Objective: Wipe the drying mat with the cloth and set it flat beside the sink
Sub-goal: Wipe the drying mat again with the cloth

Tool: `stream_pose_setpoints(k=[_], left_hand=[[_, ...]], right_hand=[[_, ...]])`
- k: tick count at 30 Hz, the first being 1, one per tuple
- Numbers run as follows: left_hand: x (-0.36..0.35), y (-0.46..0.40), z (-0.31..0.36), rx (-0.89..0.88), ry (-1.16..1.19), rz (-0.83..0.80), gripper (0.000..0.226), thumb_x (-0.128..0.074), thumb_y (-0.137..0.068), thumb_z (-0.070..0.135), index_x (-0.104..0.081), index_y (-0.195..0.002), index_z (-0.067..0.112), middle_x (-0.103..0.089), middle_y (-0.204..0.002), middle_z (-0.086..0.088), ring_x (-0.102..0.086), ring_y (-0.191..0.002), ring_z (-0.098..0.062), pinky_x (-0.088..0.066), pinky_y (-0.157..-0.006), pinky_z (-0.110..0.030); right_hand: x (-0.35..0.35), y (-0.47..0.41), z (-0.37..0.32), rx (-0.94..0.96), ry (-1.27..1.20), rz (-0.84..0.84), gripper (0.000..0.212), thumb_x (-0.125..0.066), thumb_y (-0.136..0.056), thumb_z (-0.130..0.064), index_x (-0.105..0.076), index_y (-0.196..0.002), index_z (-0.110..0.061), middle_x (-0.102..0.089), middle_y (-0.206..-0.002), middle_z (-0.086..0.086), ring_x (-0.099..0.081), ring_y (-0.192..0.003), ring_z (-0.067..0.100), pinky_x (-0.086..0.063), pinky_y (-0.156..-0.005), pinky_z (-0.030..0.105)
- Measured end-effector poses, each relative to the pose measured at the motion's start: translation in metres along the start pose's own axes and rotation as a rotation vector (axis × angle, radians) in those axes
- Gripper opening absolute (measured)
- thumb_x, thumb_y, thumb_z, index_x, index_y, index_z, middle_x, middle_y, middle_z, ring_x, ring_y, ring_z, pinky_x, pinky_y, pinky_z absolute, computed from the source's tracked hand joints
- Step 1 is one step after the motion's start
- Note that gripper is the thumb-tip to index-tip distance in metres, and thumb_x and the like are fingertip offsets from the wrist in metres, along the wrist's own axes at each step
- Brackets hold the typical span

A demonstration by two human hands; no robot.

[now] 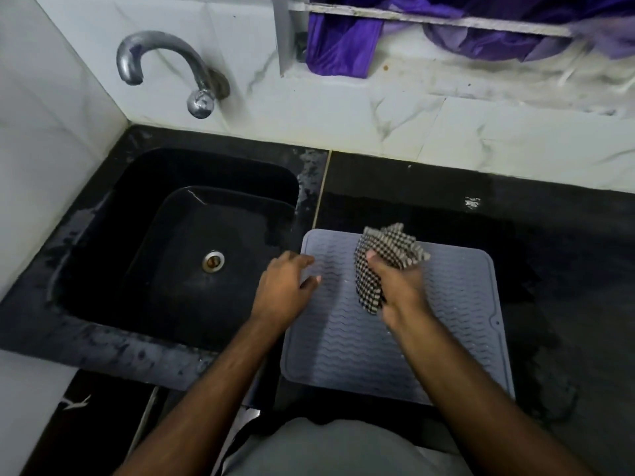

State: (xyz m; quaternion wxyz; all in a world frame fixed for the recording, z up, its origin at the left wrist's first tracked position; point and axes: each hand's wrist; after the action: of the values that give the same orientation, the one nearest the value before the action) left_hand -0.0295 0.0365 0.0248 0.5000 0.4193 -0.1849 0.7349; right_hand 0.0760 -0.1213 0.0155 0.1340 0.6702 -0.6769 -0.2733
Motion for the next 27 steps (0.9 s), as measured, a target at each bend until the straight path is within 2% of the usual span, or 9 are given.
stream_pose_setpoints(k=[2, 4, 6, 9, 11, 14, 18, 20, 27], left_hand=[[-0.006, -0.018, -0.014, -0.037, -0.277, -0.118, 0.056, -0.064, -0.093, 0.04, -0.05, -0.145, 0.023, -0.047, -0.145, -0.003, -0.047, -0.125, -0.025, -0.045, -0.101, -0.044], [-0.015, -0.03, -0.022, -0.073, -0.391, -0.2, 0.066, -0.065, -0.09, 0.044, -0.044, -0.148, 0.023, -0.037, -0.154, -0.002, -0.04, -0.13, -0.027, -0.042, -0.102, -0.043], [-0.024, -0.034, -0.028, -0.094, -0.417, -0.207, 0.065, -0.069, -0.087, 0.049, -0.05, -0.143, 0.023, -0.038, -0.15, 0.0, -0.04, -0.128, -0.024, -0.041, -0.1, -0.042], [-0.03, -0.034, -0.036, -0.132, -0.466, -0.149, 0.049, -0.067, -0.085, 0.054, -0.065, -0.125, 0.026, -0.045, -0.14, 0.002, -0.041, -0.125, -0.021, -0.037, -0.097, -0.041], [-0.032, -0.033, -0.039, -0.153, -0.47, -0.136, 0.045, -0.063, -0.087, 0.055, -0.069, -0.12, 0.026, -0.044, -0.138, 0.003, -0.04, -0.127, -0.02, -0.035, -0.099, -0.041], [-0.033, -0.035, -0.04, -0.192, -0.493, -0.143, 0.042, -0.06, -0.089, 0.055, -0.069, -0.119, 0.026, -0.045, -0.136, 0.002, -0.039, -0.127, -0.019, -0.032, -0.104, -0.041], [-0.033, -0.038, -0.036, -0.199, -0.541, -0.153, 0.046, -0.063, -0.087, 0.054, -0.065, -0.125, 0.027, -0.045, -0.137, 0.002, -0.04, -0.127, -0.02, -0.03, -0.108, -0.043], [-0.034, -0.039, -0.033, -0.187, -0.572, -0.164, 0.052, -0.064, -0.088, 0.053, -0.063, -0.13, 0.022, -0.043, -0.142, 0.0, -0.04, -0.128, -0.022, -0.029, -0.11, -0.045], [-0.035, -0.036, -0.029, -0.137, -0.556, -0.216, 0.066, -0.064, -0.091, 0.047, -0.05, -0.144, 0.01, -0.029, -0.16, -0.005, -0.036, -0.135, -0.025, -0.023, -0.116, -0.052]], right_hand=[[-0.022, -0.012, -0.004, 0.378, 0.312, 0.057, 0.038, -0.078, -0.084, -0.012, -0.067, -0.119, -0.021, -0.071, -0.105, -0.012, -0.068, -0.105, 0.011, -0.053, -0.09, 0.025], [-0.039, -0.027, 0.009, 0.619, 0.711, -0.06, 0.036, -0.069, -0.09, -0.015, -0.065, -0.125, -0.023, -0.068, -0.106, -0.008, -0.064, -0.1, 0.012, -0.051, -0.087, 0.026], [-0.048, -0.042, 0.027, 0.669, 1.0, -0.233, 0.035, -0.064, -0.093, -0.024, -0.064, -0.128, -0.03, -0.065, -0.112, -0.001, -0.06, -0.1, 0.016, -0.047, -0.089, 0.034], [-0.054, -0.054, 0.057, 0.801, 1.504, -0.447, 0.045, -0.052, -0.098, -0.035, -0.049, -0.143, -0.039, -0.049, -0.147, -0.012, -0.043, -0.129, 0.016, -0.034, -0.104, 0.037], [-0.051, -0.057, 0.065, 0.888, 1.602, -0.481, 0.057, -0.054, -0.095, -0.024, -0.041, -0.149, -0.036, -0.033, -0.159, -0.015, -0.023, -0.147, 0.016, -0.023, -0.116, 0.042], [-0.05, -0.065, 0.06, 0.902, 1.702, -0.538, 0.068, -0.058, -0.092, -0.022, -0.033, -0.153, -0.033, -0.024, -0.163, -0.011, -0.009, -0.153, 0.017, -0.007, -0.123, 0.045], [-0.06, -0.072, 0.047, 0.942, 1.781, -0.498, 0.056, -0.042, -0.099, -0.022, -0.033, -0.154, -0.03, -0.031, -0.161, -0.01, -0.023, -0.15, 0.015, -0.013, -0.119, 0.032], [-0.066, -0.074, 0.047, 0.942, 1.813, -0.427, 0.054, -0.046, -0.1, -0.021, -0.035, -0.153, -0.027, -0.034, -0.16, -0.007, -0.029, -0.147, 0.017, -0.021, -0.118, 0.033], [-0.009, -0.087, -0.004, 0.798, 1.969, -0.245, 0.051, -0.049, -0.101, -0.023, -0.04, -0.151, -0.03, -0.042, -0.156, -0.006, -0.035, -0.144, 0.02, -0.024, -0.12, 0.037]])
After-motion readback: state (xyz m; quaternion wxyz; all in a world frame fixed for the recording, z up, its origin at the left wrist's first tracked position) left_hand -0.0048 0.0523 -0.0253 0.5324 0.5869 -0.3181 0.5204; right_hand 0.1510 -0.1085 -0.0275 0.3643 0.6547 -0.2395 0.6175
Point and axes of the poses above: each hand's wrist, its own y-axis away from the middle knuckle, its own x-axis out of the back of the hand, z = x × y
